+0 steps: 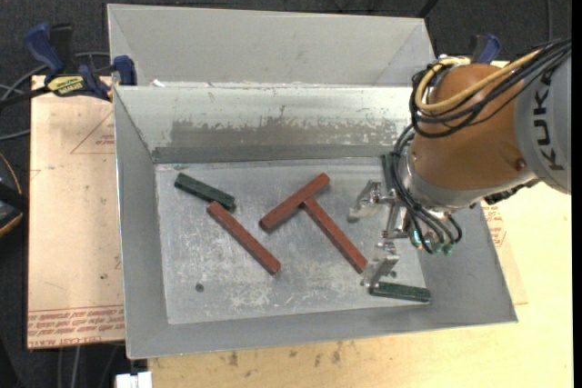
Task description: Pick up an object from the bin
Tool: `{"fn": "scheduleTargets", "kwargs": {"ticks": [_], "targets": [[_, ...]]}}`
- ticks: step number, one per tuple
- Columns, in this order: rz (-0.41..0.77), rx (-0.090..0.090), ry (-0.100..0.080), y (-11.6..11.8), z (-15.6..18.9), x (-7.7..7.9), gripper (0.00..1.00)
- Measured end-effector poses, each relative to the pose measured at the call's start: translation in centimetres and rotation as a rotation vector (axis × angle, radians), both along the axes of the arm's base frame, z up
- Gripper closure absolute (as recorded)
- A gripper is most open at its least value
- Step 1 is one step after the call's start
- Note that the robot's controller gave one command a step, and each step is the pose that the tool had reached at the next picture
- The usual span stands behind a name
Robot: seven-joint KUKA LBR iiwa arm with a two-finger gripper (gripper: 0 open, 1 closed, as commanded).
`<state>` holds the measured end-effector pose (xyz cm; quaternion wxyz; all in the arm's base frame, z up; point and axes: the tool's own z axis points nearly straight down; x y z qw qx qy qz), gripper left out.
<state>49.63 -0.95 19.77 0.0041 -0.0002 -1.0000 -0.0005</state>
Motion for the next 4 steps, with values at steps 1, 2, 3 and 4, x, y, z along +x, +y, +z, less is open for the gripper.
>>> {"fn": "scheduleTargets", "kwargs": {"ticks": [1,2,3,4], "targets": [[0.0,0.0,-0.008,0.0,0.4,0.2,0.0],[0.265,-0.001,-0.02,0.7,-4.7,4.8,0.0],[0.262,0.002,-0.01,-0.3,-6.8,7.1,0.0],[0.151,0.0,-0.012,1.8,-7.8,10.7,0.0]]}}
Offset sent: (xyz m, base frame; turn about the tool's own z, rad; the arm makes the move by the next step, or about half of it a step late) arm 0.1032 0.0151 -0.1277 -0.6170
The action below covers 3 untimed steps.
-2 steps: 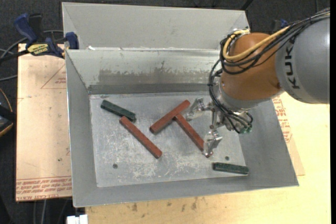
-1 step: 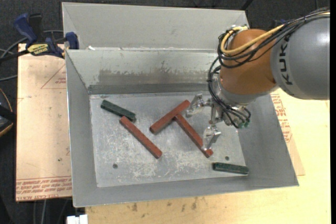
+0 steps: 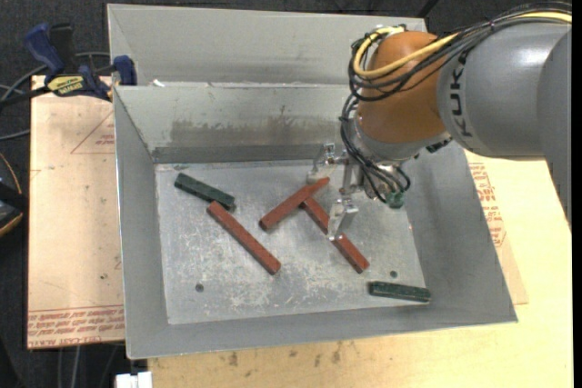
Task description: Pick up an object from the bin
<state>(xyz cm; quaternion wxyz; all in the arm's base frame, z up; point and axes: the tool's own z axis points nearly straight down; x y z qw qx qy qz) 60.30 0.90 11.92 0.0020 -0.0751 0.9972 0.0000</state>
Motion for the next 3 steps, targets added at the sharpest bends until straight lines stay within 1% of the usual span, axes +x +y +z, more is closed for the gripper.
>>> {"fn": "scheduleTargets", "kwargs": {"ticks": [1,2,3], "targets": [[0.264,-0.003,0.001,3.7,-4.6,2.0,0.0],[0.254,0.003,-0.016,0.6,-4.0,4.6,1.0],[0.254,0.003,-0.016,0.6,-4.0,4.6,1.0]]}}
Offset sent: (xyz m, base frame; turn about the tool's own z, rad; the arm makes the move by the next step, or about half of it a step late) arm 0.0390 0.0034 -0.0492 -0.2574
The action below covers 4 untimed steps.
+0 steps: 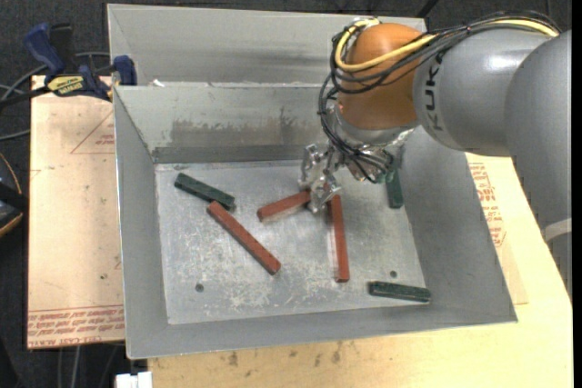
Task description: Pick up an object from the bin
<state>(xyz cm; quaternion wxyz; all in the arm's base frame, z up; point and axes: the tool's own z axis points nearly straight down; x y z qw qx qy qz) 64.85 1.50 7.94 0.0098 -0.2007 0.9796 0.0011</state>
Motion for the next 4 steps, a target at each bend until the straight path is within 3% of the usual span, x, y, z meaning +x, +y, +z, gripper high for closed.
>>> {"fn": "scheduleTargets", "kwargs": {"ticks": [1,2,4], "targets": [[0.0,0.0,0.003,0.0,0.3,-0.1,1.0],[0.001,-0.004,0.019,0.0,1.6,-0.4,1.0],[0.0,-0.004,0.012,0.0,4.5,0.0,1.0]]}}
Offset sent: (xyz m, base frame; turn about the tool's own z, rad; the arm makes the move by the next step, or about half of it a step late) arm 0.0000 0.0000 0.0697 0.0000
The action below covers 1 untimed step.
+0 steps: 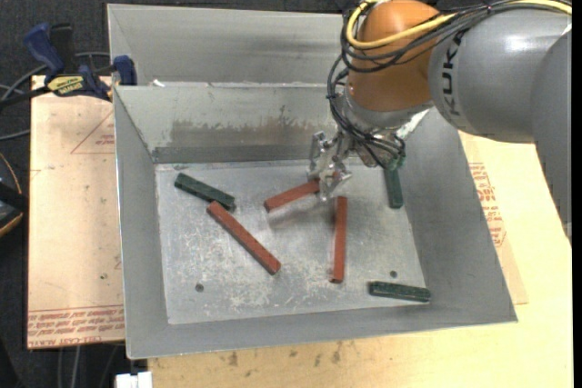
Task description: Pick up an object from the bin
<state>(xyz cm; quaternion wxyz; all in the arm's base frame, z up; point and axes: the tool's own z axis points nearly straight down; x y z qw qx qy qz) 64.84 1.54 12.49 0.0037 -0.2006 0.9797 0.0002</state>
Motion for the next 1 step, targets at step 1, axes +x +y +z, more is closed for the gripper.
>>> {"fn": "scheduleTargets", "kwargs": {"ticks": [1], "targets": [[0.0,0.0,-0.002,0.02,0.37,0.03,1.0]]}}
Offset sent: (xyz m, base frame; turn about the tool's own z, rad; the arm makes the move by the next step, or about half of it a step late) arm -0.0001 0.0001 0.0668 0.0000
